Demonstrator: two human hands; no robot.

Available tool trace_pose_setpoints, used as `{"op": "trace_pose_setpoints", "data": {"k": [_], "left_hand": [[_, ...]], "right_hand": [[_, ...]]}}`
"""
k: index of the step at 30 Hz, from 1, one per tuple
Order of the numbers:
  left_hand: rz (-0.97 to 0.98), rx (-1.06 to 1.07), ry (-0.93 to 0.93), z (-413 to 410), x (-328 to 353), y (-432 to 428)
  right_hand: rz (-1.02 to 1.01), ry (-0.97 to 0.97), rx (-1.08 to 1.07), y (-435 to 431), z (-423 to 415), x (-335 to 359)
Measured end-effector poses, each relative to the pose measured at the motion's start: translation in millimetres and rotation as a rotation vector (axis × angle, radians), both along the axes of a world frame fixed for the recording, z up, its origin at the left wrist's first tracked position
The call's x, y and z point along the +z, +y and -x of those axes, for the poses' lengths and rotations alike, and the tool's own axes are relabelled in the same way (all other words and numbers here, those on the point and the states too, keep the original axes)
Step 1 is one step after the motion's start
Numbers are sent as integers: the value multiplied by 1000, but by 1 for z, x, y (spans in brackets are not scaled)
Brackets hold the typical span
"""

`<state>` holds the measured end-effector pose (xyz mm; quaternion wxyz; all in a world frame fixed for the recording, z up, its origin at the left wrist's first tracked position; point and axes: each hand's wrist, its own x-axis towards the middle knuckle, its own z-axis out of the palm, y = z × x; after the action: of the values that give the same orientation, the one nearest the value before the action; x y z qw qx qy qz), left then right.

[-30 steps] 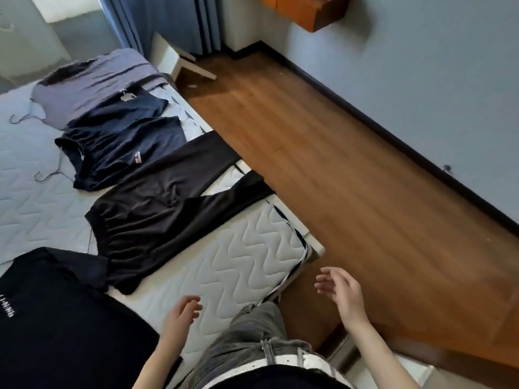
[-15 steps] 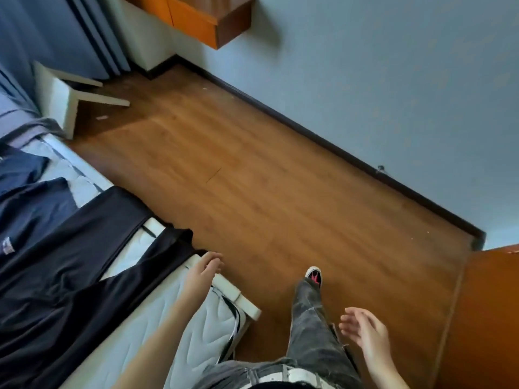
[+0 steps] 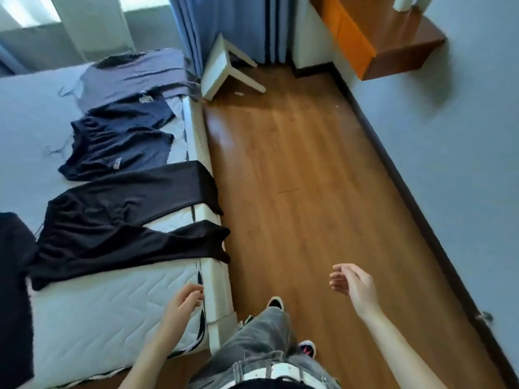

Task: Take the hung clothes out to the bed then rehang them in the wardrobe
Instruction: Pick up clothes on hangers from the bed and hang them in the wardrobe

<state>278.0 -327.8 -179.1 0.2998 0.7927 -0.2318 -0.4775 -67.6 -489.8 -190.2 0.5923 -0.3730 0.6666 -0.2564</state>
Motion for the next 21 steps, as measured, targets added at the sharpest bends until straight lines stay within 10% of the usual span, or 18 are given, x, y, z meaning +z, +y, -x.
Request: {"op": "trace_pose_setpoints", "data": {"k": [21], "left_hand": [[219, 440, -39, -174, -8, -408]], "right_hand": [[-35, 35, 399, -479, -215, -6]]}}
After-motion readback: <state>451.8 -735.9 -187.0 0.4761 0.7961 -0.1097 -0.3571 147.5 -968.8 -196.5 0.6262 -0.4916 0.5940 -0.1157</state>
